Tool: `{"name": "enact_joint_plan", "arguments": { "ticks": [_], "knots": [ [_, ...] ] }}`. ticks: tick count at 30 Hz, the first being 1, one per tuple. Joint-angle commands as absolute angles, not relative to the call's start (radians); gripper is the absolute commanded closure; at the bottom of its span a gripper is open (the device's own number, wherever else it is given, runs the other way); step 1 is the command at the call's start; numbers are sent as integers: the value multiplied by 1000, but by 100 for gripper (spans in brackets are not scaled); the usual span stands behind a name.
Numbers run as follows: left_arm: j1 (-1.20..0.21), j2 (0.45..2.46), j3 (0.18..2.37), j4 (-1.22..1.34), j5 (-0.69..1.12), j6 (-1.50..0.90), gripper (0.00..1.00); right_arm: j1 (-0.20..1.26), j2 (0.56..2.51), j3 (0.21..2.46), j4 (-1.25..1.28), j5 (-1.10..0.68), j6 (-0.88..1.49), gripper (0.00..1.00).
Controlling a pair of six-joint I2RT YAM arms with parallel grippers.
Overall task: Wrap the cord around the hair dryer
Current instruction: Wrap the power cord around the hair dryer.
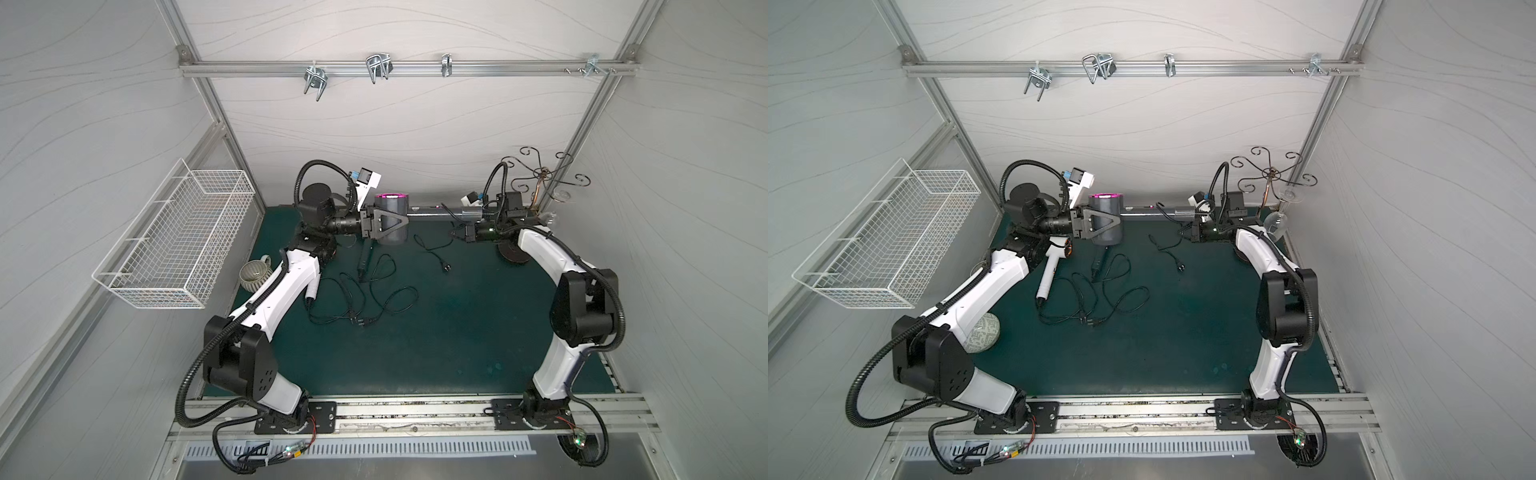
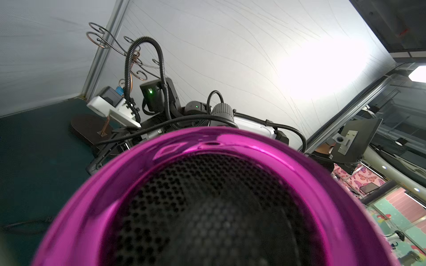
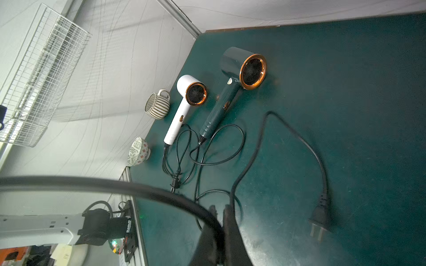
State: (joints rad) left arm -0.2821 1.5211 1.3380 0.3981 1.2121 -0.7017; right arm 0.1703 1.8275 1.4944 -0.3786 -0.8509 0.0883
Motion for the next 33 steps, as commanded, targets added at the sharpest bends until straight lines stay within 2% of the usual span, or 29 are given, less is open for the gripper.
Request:
{"name": "enact_joint_plan", "arguments": {
  "ticks": [1,10,16,26,33],
  "knots": [
    [-264,1515,1356,576,1197,-767,100,187,1754,1431,-260,-870,192,100],
    [-241,1558,1369,523,1001,-725,100,293,1601,1256,-169,-702,238,100],
    [-200,1589,1369,449,857,-668,100,387,1473,1222,-266,-590,167,100],
    [-189,1677,1414,305,736,-578,100,561,1422,1419,-614,-438,-30,100],
    [-188,1700,1413,211,660,-500,100,589,1440,1599,-752,-377,-126,100]
  ]
}}
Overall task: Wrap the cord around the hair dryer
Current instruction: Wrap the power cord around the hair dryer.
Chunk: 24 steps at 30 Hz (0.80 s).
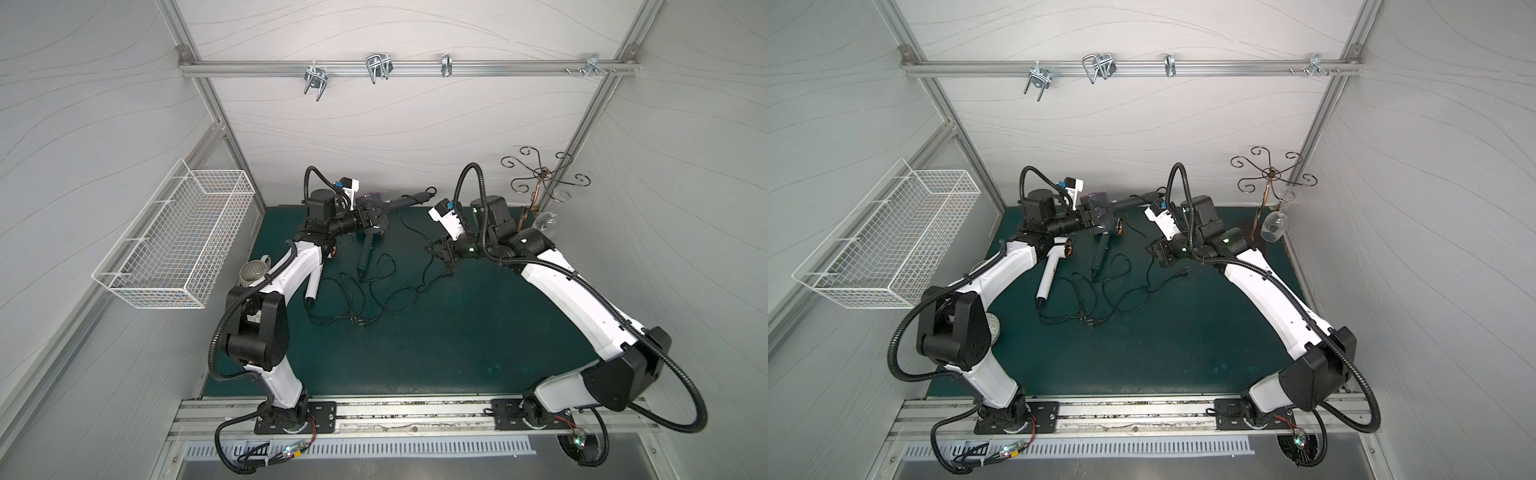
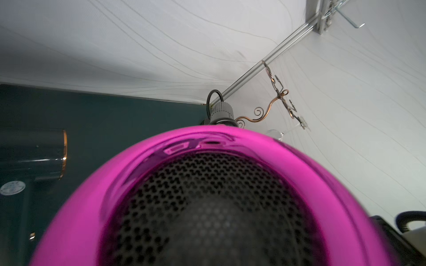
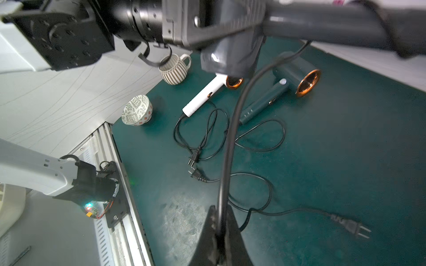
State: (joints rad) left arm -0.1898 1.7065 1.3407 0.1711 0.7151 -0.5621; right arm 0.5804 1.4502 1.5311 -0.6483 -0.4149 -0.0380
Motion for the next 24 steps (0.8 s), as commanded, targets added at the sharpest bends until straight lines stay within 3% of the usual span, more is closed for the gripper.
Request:
{"name": "enact_joint_plan", "arguments": {
  "ticks": [1,13,24],
  "knots": [
    [-187,1701,1411,199,648,-489,100,591,1444,1625,-767,-373,-141,100],
    [-187,1722,1406,95,594,-405,100,591,1537,1934,-891,-324,-262,100],
    [-188,1746,1406,58,586,-385,100,593,1575,2085,-946,-319,-311,100]
  ]
}}
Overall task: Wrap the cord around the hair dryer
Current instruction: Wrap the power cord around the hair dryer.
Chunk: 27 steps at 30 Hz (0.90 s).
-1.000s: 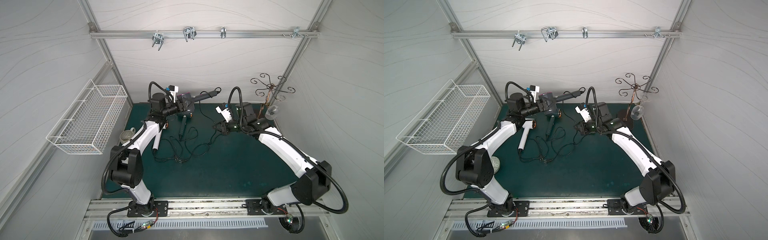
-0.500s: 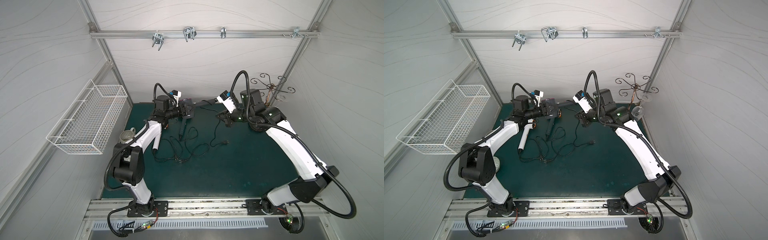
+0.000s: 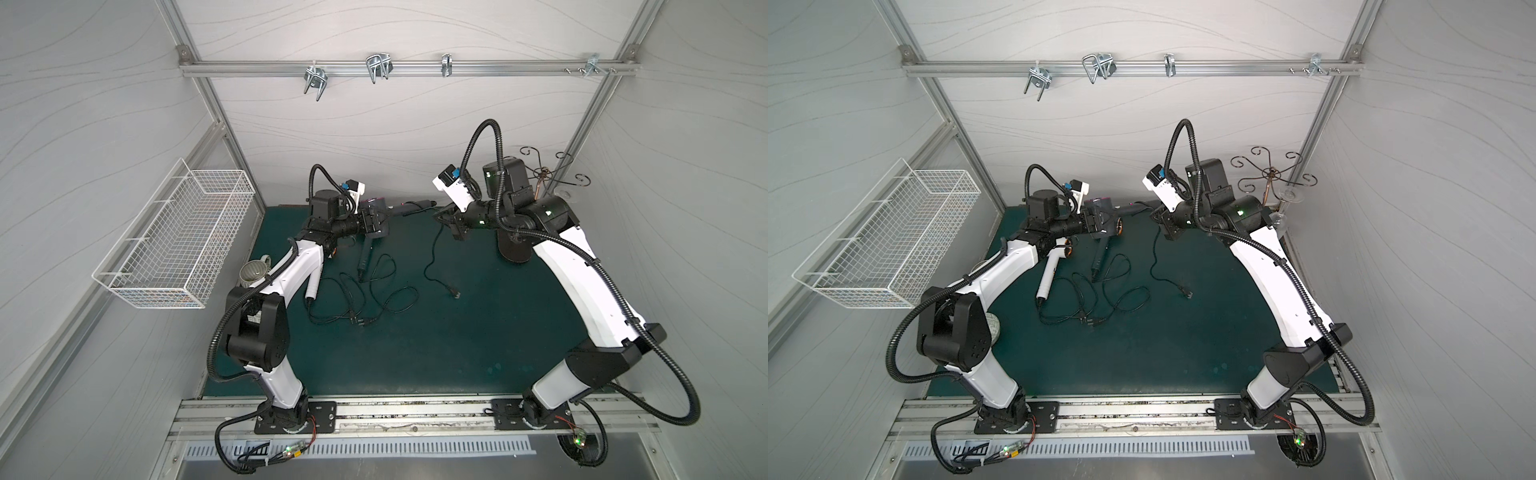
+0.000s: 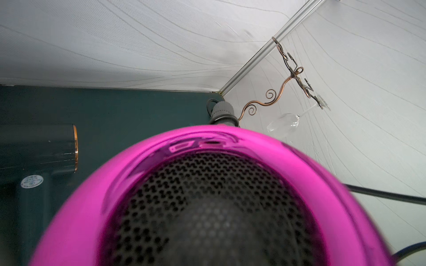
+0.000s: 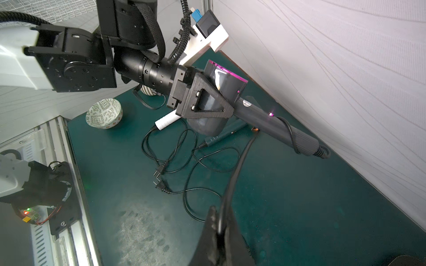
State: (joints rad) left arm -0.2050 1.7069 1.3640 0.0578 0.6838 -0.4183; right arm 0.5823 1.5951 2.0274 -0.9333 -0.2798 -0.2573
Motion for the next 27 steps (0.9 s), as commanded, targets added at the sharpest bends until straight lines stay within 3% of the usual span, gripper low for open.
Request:
{"name": "enact_joint_plan", "arguments": {
  "ticks": [1,21,27],
  "knots": [
    [-187,1748,1407,55,591,-383,100,594,1576,2087,-948,-312,-318,100],
    [-304,1444,1288,-364,594,-98,100,468,1740,2227,-928,-134,-569,100],
    [-334,1413,1308,-419,702,-67,100,468,1814,2294,-886,-149,-606,100]
  ]
}}
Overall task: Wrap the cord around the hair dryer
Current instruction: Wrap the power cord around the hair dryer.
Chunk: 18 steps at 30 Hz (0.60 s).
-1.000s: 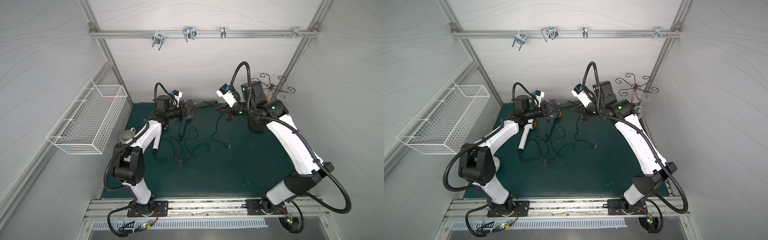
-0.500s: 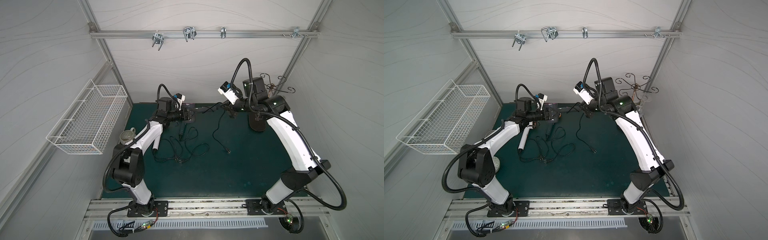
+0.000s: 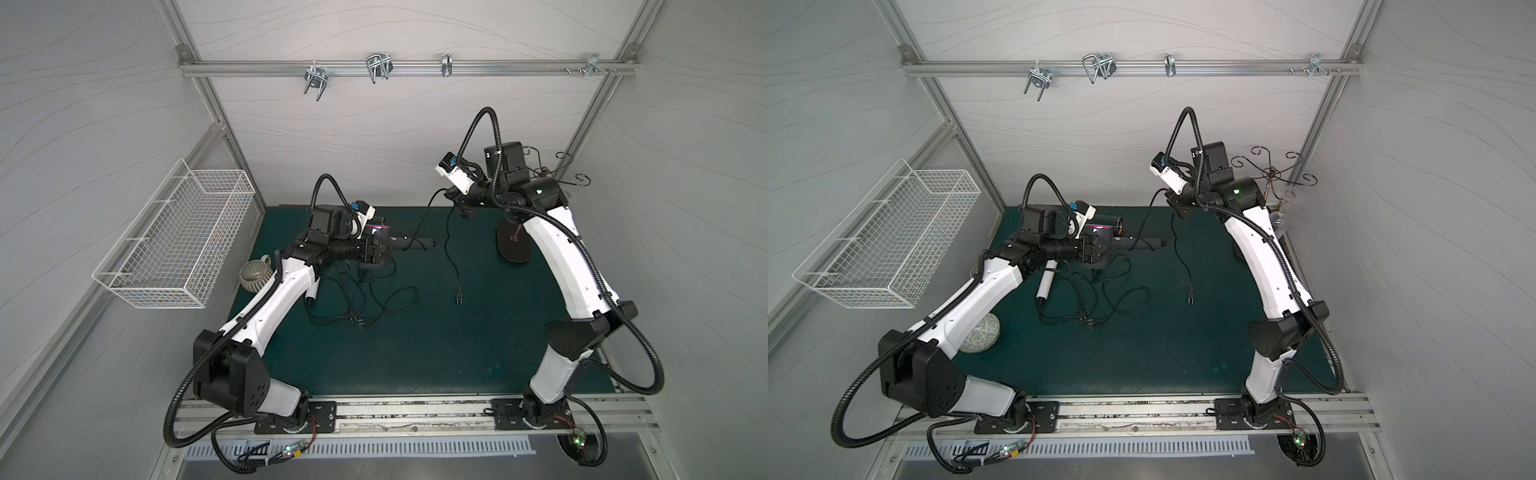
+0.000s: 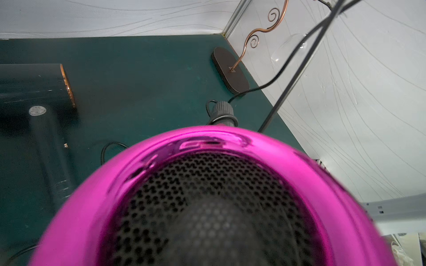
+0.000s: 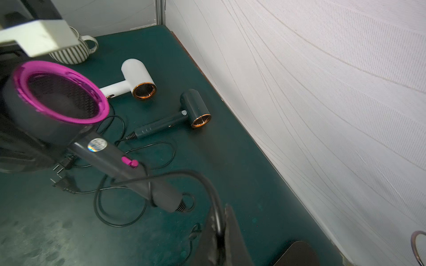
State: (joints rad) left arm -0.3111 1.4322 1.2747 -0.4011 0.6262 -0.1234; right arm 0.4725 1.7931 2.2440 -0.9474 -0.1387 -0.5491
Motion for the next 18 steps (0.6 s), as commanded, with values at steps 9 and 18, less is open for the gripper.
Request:
{"name": "enact_joint_plan", "arguments": {
  "ticks": [9,18],
  "knots": [
    [-434,1478,1379,-446,903,-40,100,417,1905,2290,-823,-374,-596,100],
    [-423,1444,1442,-344,1035,-114,100,332,1971,2185,-823,-697,-468,100]
  ]
}}
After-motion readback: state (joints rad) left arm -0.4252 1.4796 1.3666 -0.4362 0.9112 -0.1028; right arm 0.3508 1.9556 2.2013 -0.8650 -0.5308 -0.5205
